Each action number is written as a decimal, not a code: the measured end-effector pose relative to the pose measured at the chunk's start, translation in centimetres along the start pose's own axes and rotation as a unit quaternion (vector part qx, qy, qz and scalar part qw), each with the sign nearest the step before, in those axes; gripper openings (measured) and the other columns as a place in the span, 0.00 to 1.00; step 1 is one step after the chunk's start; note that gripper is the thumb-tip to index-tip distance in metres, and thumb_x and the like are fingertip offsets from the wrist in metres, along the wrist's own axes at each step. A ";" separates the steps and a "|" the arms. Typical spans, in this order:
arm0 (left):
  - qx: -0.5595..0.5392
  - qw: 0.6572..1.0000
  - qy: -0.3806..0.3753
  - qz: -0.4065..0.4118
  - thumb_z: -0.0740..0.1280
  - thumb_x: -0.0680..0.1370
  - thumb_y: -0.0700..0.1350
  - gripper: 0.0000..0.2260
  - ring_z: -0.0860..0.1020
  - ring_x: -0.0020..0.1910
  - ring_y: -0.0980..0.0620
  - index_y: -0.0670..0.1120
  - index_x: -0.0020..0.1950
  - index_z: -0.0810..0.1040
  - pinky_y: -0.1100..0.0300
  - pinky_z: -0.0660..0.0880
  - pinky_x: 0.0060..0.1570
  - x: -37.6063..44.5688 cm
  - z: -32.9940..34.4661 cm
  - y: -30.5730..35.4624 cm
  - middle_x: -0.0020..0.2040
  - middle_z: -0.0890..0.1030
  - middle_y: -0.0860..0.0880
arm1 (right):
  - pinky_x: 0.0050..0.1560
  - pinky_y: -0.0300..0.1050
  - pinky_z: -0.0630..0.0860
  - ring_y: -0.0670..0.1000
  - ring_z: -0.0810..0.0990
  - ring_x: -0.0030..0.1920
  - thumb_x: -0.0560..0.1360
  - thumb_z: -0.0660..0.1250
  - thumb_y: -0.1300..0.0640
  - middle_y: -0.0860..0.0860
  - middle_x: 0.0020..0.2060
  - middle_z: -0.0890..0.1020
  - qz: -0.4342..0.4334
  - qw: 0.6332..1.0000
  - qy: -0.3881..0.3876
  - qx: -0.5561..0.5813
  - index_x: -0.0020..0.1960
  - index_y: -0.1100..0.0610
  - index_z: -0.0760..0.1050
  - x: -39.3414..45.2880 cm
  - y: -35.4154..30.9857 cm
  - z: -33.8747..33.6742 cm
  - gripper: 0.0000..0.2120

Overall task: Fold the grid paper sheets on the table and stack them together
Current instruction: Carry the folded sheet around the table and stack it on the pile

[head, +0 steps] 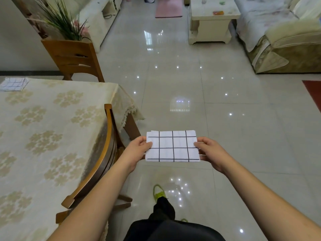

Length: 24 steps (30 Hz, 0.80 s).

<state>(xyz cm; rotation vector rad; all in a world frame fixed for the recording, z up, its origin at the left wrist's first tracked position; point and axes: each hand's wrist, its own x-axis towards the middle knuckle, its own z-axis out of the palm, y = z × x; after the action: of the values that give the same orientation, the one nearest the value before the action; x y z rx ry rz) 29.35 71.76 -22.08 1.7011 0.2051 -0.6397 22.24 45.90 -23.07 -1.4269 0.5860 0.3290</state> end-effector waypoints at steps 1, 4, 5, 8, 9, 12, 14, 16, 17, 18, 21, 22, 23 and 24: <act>0.000 1.000 -0.001 0.001 0.65 0.79 0.41 0.06 0.84 0.41 0.54 0.44 0.55 0.78 0.65 0.78 0.36 1.0 0.0 0.3 0.47 0.85 0.47 | 0.38 0.42 0.78 0.50 0.79 0.41 0.78 0.63 0.61 0.53 0.43 0.82 -0.001 1.000 0.002 -0.005 0.53 0.58 0.78 0.9 -0.4 0.1 0.07; 0.009 1.000 -0.005 0.007 0.66 0.79 0.41 0.06 0.84 0.44 0.52 0.44 0.56 0.78 0.63 0.80 0.41 4.4 -0.7 1.4 0.49 0.85 0.44 | 0.39 0.43 0.79 0.51 0.80 0.41 0.78 0.63 0.62 0.54 0.43 0.81 -0.003 1.000 0.014 -0.021 0.54 0.59 0.78 3.9 -1.9 0.5 0.07; 0.009 1.000 -0.006 0.011 0.67 0.79 0.40 0.07 0.83 0.45 0.50 0.43 0.56 0.78 0.61 0.80 0.44 5.5 -1.0 1.8 0.50 0.84 0.41 | 0.39 0.42 0.79 0.50 0.80 0.40 0.78 0.63 0.62 0.54 0.43 0.82 -0.003 1.000 0.020 -0.021 0.55 0.60 0.78 4.9 -2.6 0.7 0.07; -0.013 1.000 -0.009 0.013 0.67 0.79 0.41 0.07 0.83 0.49 0.45 0.43 0.56 0.78 0.52 0.79 0.52 8.6 -2.3 3.3 0.52 0.83 0.39 | 0.35 0.40 0.78 0.49 0.81 0.38 0.78 0.63 0.63 0.55 0.43 0.83 -0.004 0.999 0.028 -0.025 0.55 0.62 0.77 7.7 -4.6 1.5 0.07; -0.018 1.000 -0.010 0.010 0.67 0.79 0.41 0.07 0.83 0.49 0.45 0.44 0.56 0.79 0.51 0.79 0.53 9.5 -2.6 3.9 0.51 0.84 0.41 | 0.35 0.39 0.77 0.49 0.81 0.38 0.78 0.64 0.63 0.55 0.43 0.82 -0.004 0.999 0.032 -0.028 0.55 0.63 0.77 8.5 -5.3 1.7 0.07; -0.035 0.999 -0.011 0.011 0.68 0.78 0.41 0.06 0.84 0.47 0.46 0.44 0.55 0.79 0.51 0.80 0.50 12.2 -3.4 5.4 0.48 0.85 0.44 | 0.36 0.40 0.77 0.49 0.80 0.38 0.78 0.64 0.63 0.56 0.43 0.82 -0.012 0.999 0.041 -0.031 0.54 0.64 0.77 10.9 -7.2 2.1 0.07; -0.026 1.000 -0.008 0.015 0.68 0.78 0.41 0.06 0.83 0.42 0.50 0.43 0.54 0.79 0.55 0.80 0.45 13.8 -3.9 6.5 0.45 0.84 0.44 | 0.34 0.38 0.77 0.47 0.81 0.36 0.78 0.64 0.63 0.54 0.41 0.82 -0.014 0.999 0.045 -0.028 0.53 0.63 0.77 12.2 -8.3 2.3 0.06; -0.028 1.000 -0.004 0.009 0.69 0.78 0.41 0.06 0.82 0.38 0.51 0.42 0.53 0.79 0.55 0.78 0.44 15.3 -4.1 7.5 0.42 0.83 0.45 | 0.34 0.38 0.76 0.47 0.81 0.35 0.78 0.64 0.63 0.54 0.40 0.82 -0.012 0.999 0.043 -0.027 0.52 0.62 0.77 13.6 -9.2 2.4 0.05; -0.031 0.999 -0.003 0.006 0.69 0.78 0.41 0.05 0.81 0.37 0.52 0.42 0.52 0.78 0.54 0.78 0.44 16.1 -4.2 8.0 0.40 0.82 0.46 | 0.35 0.39 0.77 0.47 0.81 0.35 0.78 0.64 0.63 0.54 0.40 0.82 -0.010 0.999 0.041 -0.027 0.52 0.62 0.77 14.3 -9.6 2.3 0.05; -0.031 1.000 -0.003 0.003 0.69 0.78 0.41 0.04 0.81 0.37 0.52 0.42 0.52 0.78 0.54 0.79 0.44 16.9 -4.3 8.5 0.39 0.82 0.47 | 0.35 0.40 0.77 0.48 0.81 0.36 0.78 0.64 0.63 0.55 0.40 0.82 -0.009 0.999 0.040 -0.028 0.52 0.63 0.77 15.2 -10.2 2.2 0.05; -0.035 0.999 -0.007 -0.011 0.68 0.78 0.40 0.04 0.82 0.37 0.53 0.42 0.52 0.77 0.58 0.79 0.38 19.3 -4.3 9.9 0.41 0.83 0.47 | 0.35 0.39 0.78 0.48 0.81 0.35 0.78 0.64 0.63 0.54 0.39 0.82 -0.012 0.999 0.036 -0.033 0.52 0.63 0.76 17.9 -11.9 1.6 0.05; -0.032 0.999 -0.005 -0.017 0.68 0.78 0.41 0.04 0.82 0.36 0.54 0.42 0.52 0.77 0.62 0.77 0.33 20.1 -4.2 10.5 0.43 0.83 0.46 | 0.35 0.39 0.78 0.48 0.81 0.35 0.78 0.64 0.63 0.54 0.39 0.82 -0.013 0.999 0.034 -0.033 0.51 0.63 0.76 18.9 -12.4 1.3 0.04; -0.030 0.999 0.001 -0.022 0.68 0.78 0.41 0.04 0.81 0.34 0.55 0.42 0.52 0.77 0.65 0.75 0.29 21.0 -4.0 11.0 0.43 0.83 0.46 | 0.35 0.39 0.77 0.47 0.81 0.35 0.78 0.64 0.63 0.53 0.38 0.82 -0.013 0.999 0.032 -0.033 0.50 0.62 0.76 19.9 -12.9 1.1 0.04; -0.030 0.999 0.007 -0.029 0.67 0.78 0.41 0.04 0.81 0.33 0.55 0.42 0.52 0.77 0.66 0.73 0.27 22.0 -3.9 11.5 0.44 0.83 0.46 | 0.34 0.38 0.77 0.46 0.81 0.34 0.78 0.64 0.63 0.52 0.37 0.81 -0.012 0.999 0.028 -0.034 0.49 0.62 0.76 21.0 -13.4 0.8 0.03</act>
<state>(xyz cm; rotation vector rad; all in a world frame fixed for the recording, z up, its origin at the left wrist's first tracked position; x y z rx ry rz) 54.13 68.11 -23.25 1.6474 0.2827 -0.6582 46.90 42.14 -23.73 -1.5113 0.6064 0.2926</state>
